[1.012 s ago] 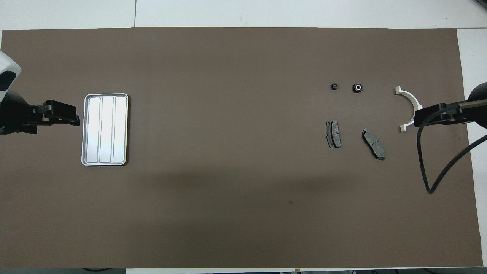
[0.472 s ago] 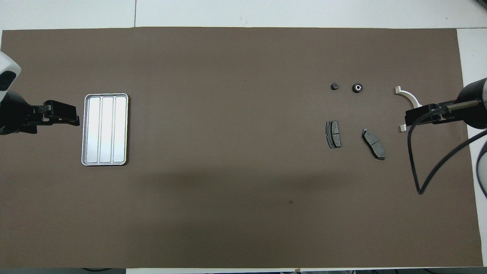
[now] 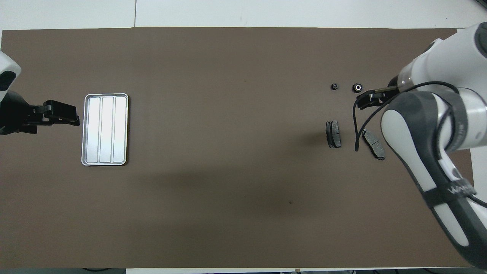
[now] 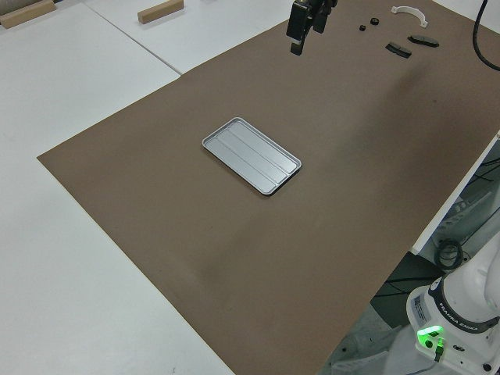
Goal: Pick bearing gear from pile to tray
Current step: 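Reach the right gripper to the nearer small black bearing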
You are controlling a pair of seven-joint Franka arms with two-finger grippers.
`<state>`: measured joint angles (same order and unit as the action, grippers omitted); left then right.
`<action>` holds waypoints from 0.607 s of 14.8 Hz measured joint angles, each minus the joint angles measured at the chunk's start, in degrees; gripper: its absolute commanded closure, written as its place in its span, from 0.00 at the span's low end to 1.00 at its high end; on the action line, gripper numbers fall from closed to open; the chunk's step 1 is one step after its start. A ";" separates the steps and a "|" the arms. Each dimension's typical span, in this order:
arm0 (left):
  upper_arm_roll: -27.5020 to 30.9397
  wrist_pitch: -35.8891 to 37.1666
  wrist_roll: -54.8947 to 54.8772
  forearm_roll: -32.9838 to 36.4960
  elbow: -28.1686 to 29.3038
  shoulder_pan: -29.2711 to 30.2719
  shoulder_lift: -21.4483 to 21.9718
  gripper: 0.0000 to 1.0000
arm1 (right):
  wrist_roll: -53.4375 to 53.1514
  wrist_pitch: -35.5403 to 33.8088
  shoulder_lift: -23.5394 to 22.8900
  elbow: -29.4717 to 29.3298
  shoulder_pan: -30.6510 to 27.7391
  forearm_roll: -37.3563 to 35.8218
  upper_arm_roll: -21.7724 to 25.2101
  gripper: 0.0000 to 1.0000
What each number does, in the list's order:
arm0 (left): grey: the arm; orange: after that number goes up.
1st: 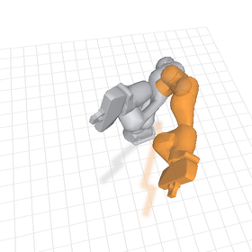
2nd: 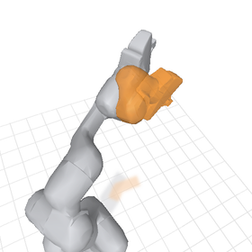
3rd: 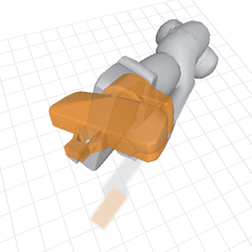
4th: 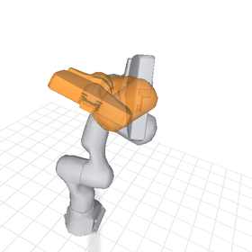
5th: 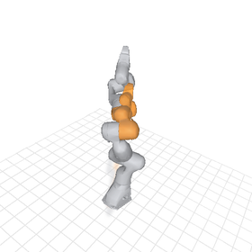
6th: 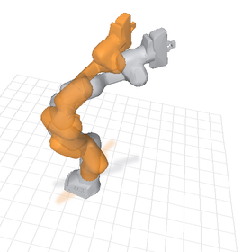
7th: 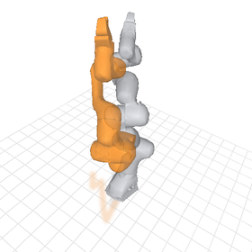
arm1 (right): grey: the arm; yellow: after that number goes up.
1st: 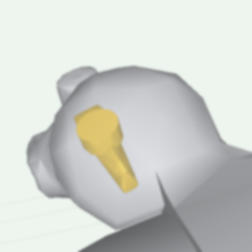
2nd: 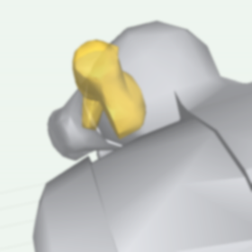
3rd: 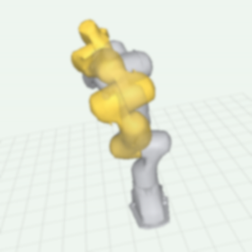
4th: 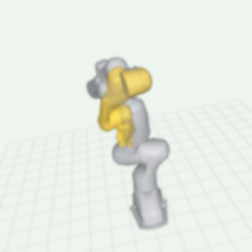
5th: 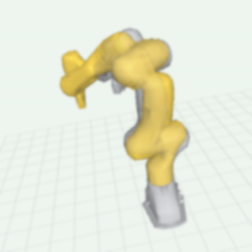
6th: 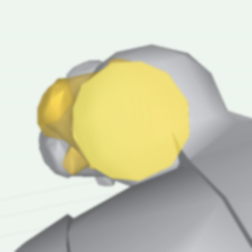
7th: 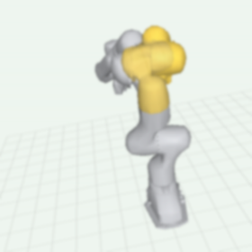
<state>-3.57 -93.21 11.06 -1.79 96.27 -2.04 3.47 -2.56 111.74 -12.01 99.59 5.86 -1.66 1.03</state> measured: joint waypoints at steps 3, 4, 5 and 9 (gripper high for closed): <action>0.00 0.00 0.00 0.00 0.00 0.00 0.00 0.00 | -2.39 6.88 -6.54 -0.54 0.28 -0.07 0.00 0.00; 0.00 0.00 0.00 0.00 0.00 0.00 0.00 0.00 | -3.86 8.39 -8.27 -1.03 0.53 -0.10 0.01 0.00; 0.00 0.00 0.00 0.00 0.00 0.00 0.00 0.00 | -5.38 8.97 -9.93 -1.90 0.86 -0.12 0.00 0.00; 0.00 0.00 0.00 0.00 0.00 0.00 0.00 0.00 | -11.87 8.69 -18.98 -9.77 1.87 -0.19 0.01 0.00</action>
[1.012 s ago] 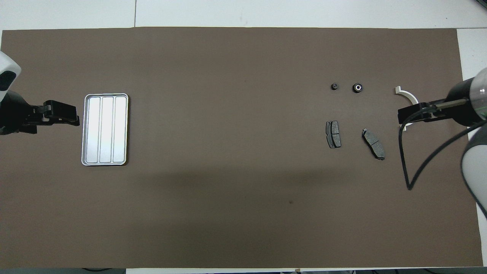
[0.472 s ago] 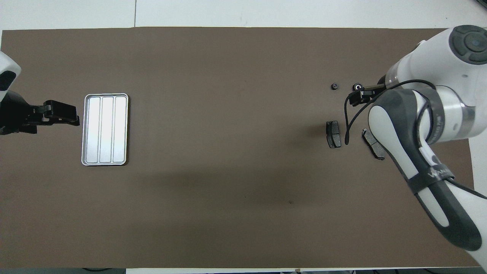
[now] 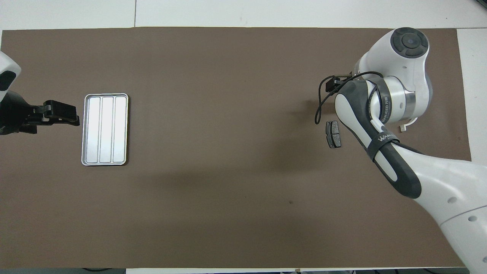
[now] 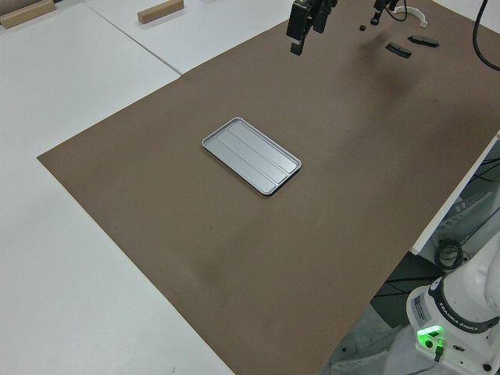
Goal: Pick bearing gear from pile to tray
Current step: 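Reach the right gripper to the nearer small black bearing, then grasp the black bearing with the right gripper and lift it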
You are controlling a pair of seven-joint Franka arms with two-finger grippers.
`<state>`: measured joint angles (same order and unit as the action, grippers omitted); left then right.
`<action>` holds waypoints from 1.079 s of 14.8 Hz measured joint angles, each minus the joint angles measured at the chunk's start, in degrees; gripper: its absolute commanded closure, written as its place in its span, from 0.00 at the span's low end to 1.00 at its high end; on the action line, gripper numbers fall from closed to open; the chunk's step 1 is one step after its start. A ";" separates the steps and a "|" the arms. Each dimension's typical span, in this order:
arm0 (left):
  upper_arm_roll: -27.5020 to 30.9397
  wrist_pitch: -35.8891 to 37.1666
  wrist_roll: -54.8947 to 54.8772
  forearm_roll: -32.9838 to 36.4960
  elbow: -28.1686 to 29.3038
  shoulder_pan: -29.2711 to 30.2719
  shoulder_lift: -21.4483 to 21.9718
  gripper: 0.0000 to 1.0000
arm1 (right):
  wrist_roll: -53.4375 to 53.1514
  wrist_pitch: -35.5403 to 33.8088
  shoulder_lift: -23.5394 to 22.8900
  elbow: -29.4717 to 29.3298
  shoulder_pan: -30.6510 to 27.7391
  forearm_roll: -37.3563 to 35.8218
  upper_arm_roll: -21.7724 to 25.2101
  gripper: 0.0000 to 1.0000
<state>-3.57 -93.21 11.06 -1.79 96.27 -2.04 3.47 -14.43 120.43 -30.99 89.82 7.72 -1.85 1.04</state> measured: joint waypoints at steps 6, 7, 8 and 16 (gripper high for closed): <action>0.00 0.00 0.00 0.00 0.00 0.00 0.00 0.00 | -3.85 -0.06 -7.76 -5.55 0.81 -0.51 0.14 0.01; 0.00 0.00 0.00 0.00 0.00 0.00 0.00 0.00 | -3.98 -0.09 -7.98 -5.94 0.94 -0.75 0.18 0.01; 0.00 0.00 0.00 0.00 0.00 0.00 0.00 0.00 | -4.03 -0.10 -8.03 -6.13 0.96 -1.00 0.18 0.01; 0.00 0.00 0.00 0.00 0.00 0.00 0.00 0.00 | -4.84 -0.08 -9.03 -8.56 0.95 -1.60 0.23 0.12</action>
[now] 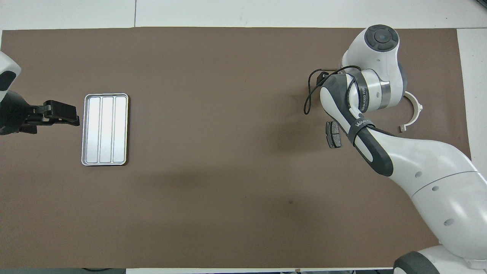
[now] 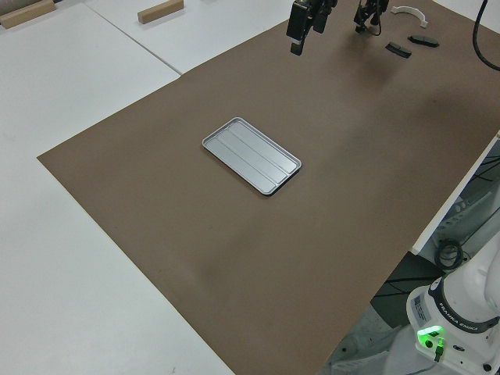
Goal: Pick bearing gear from pile to tray
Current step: 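Grasp the black bearing with the right gripper and lift it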
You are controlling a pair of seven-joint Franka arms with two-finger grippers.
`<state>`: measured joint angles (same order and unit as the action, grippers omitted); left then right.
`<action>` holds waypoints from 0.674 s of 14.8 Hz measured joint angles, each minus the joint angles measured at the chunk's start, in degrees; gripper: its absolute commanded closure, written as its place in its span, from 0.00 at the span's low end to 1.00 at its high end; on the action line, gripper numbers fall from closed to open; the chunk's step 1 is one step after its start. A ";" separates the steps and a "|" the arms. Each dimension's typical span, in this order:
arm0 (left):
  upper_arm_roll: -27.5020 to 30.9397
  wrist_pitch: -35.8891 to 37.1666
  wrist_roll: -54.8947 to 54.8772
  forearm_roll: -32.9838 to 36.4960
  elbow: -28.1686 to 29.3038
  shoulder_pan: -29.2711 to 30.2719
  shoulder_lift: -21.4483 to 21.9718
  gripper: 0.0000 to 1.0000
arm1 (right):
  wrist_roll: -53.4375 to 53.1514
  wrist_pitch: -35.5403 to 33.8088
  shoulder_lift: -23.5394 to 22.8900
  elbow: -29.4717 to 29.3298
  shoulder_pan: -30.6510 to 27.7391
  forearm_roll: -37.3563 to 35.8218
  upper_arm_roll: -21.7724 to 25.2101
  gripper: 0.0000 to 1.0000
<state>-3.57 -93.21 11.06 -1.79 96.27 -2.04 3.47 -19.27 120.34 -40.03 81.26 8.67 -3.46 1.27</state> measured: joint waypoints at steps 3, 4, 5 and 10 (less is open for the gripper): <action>0.00 0.00 0.00 0.00 0.00 0.00 0.00 0.00 | -1.59 1.44 -0.24 -0.33 0.02 0.02 -0.01 0.20; 0.00 0.00 0.00 0.00 0.00 0.00 0.00 0.00 | -1.69 1.87 -0.26 -0.35 0.01 0.04 -0.01 0.23; 0.00 0.00 0.00 0.00 0.00 0.00 0.00 0.00 | -1.79 2.04 -0.28 -0.36 0.00 0.06 -0.01 0.24; 0.00 0.00 0.00 0.00 0.00 0.00 0.00 0.00 | -1.97 2.47 -0.57 -0.31 -0.32 0.10 0.05 0.60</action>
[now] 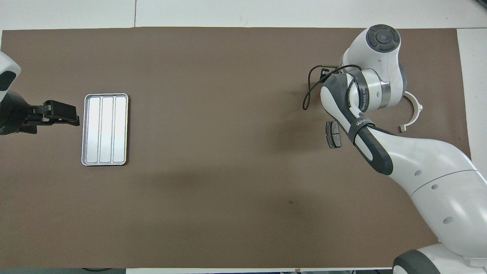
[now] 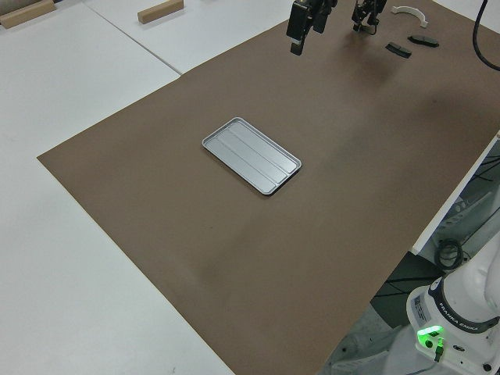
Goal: Pick bearing gear from pile to tray
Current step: 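Grasp the black bearing with the right gripper and lift it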
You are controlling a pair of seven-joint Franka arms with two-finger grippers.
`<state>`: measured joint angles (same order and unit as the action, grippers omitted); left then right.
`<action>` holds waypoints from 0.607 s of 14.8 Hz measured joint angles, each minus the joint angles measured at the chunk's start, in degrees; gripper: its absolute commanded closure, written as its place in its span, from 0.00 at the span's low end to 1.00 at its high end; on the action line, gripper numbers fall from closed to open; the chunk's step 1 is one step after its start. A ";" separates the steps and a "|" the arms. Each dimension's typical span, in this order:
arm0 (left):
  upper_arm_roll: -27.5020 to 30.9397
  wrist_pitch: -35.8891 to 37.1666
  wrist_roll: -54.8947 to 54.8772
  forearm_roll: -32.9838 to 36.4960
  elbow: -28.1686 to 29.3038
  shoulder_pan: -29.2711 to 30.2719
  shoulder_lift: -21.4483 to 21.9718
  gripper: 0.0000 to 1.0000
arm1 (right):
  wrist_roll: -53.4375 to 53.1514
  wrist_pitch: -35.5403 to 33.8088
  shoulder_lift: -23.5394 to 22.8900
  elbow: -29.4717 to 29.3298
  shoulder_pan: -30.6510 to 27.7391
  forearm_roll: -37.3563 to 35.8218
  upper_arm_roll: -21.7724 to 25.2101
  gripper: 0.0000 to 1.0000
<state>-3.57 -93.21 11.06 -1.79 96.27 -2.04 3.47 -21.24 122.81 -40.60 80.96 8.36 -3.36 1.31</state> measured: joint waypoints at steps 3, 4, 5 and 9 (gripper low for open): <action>0.00 0.00 0.00 0.00 0.00 0.00 0.00 0.00 | -0.04 0.38 0.11 -0.10 0.01 0.31 -0.06 0.85; 0.00 0.00 0.00 0.00 0.00 0.00 0.00 0.00 | -0.08 0.40 0.21 -0.12 0.01 0.45 -0.09 0.96; 0.00 0.00 0.00 0.00 0.00 0.00 0.00 0.00 | -0.31 0.40 0.24 -0.09 0.02 0.46 -0.09 1.00; 0.00 0.00 0.00 0.00 0.00 0.00 0.00 0.00 | -0.59 0.39 0.24 -0.09 0.01 0.50 -0.08 1.00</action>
<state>-3.57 -93.21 11.06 -1.79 96.28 -2.04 3.47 -21.83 123.20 -40.36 80.87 8.36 -2.86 1.23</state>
